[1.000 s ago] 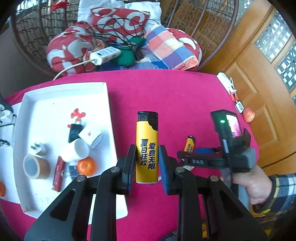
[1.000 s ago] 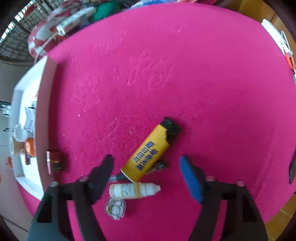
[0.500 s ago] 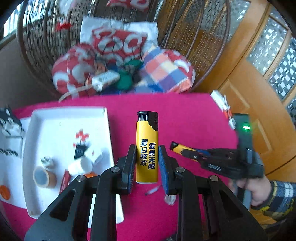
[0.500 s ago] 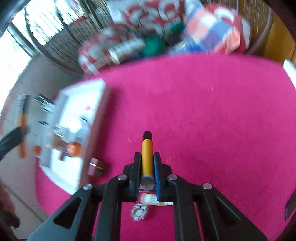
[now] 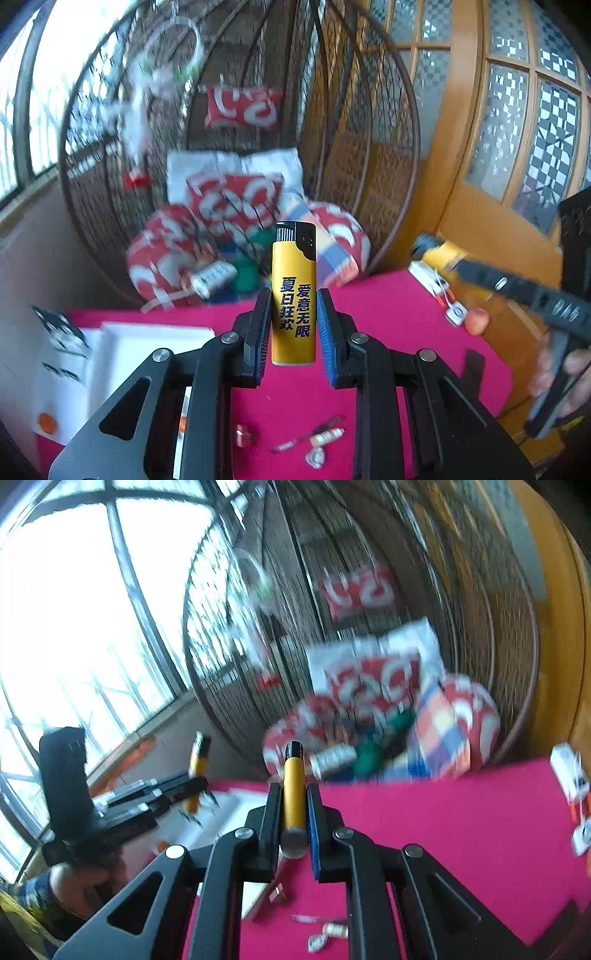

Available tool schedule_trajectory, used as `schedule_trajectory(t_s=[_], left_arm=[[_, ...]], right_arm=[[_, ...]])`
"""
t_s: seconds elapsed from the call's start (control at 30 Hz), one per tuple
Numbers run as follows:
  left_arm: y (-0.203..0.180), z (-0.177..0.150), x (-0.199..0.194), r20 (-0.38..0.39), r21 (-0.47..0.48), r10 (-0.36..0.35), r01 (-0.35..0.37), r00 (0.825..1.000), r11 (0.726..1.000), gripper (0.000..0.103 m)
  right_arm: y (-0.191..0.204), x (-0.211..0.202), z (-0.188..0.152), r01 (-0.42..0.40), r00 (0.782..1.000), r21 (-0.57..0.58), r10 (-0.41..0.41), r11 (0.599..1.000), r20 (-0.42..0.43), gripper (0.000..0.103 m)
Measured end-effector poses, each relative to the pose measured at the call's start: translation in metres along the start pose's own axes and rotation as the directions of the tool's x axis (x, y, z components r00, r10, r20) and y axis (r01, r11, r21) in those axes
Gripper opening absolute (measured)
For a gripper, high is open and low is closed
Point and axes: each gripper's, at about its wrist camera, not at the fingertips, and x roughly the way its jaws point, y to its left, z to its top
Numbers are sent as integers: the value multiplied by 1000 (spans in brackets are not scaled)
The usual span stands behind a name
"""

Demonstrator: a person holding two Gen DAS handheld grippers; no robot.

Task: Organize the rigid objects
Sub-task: 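Lift and carry both yellow lighters toward the tray with both tools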

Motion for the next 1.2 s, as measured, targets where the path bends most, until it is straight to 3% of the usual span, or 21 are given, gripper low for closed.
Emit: schedule_trajectory(t_s=[0.1, 0.27, 0.7, 1.2], left_arm=[[-3, 8, -17, 56, 2, 45, -45, 997, 999, 23], [-3, 11, -34, 96, 3, 97, -98, 991, 995, 23], [18, -11, -56, 69, -61, 185, -181, 980, 982, 23], [53, -18, -63, 39, -91, 205, -201, 978, 975, 23]], right_arm=[[3, -19, 16, -53, 996, -17, 54, 998, 69, 10], [12, -29, 24, -120, 987, -58, 125, 991, 101, 10], [31, -10, 24, -244, 968, -82, 247, 966, 32, 10], [57, 21, 18, -283, 959, -76, 280, 956, -45, 10]])
